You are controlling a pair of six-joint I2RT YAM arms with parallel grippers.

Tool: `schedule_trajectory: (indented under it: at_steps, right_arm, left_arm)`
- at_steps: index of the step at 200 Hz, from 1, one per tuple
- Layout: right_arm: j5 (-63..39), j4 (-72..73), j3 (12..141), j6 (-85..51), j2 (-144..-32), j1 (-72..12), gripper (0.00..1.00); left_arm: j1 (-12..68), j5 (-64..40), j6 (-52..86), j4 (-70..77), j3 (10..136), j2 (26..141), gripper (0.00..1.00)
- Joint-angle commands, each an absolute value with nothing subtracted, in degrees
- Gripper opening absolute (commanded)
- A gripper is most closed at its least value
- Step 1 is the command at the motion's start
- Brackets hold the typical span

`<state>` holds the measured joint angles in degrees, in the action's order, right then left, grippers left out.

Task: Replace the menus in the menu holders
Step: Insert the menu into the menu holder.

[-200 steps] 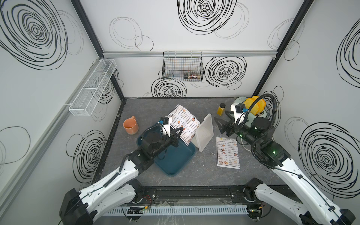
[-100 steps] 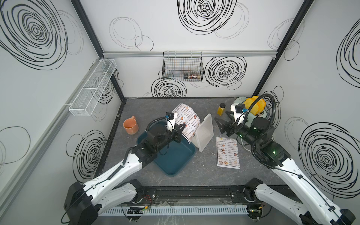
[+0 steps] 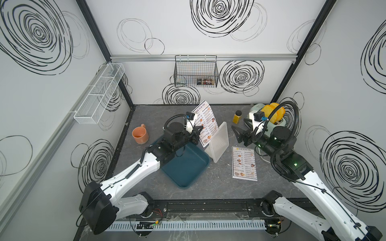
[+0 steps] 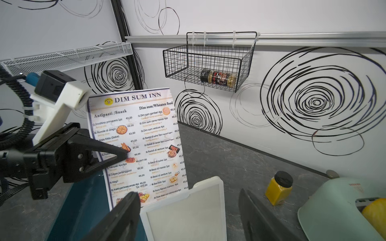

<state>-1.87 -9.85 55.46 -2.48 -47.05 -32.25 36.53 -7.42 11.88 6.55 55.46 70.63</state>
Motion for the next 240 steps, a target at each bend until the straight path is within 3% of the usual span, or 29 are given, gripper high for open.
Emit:
schedule_trajectory:
  at_steps: [1, 102, 240]
  right_arm:
    - [-0.21, -11.00, 57.51, -1.34, -46.70, -32.52, 0.79]
    - [1.36, -10.65, 58.02, -0.88, -47.09, -32.28, 0.79]
    - [1.14, -9.92, 58.03, -1.80, -47.75, -32.12, 0.79]
  left_arm:
    - [35.43, -10.54, 9.01, 9.45, 58.56, 73.45, 0.00]
    - [35.77, -11.97, 7.91, 18.67, 62.60, 82.55, 0.00]
    - [38.62, -14.97, 13.08, 21.43, 58.90, 83.94, 0.01]
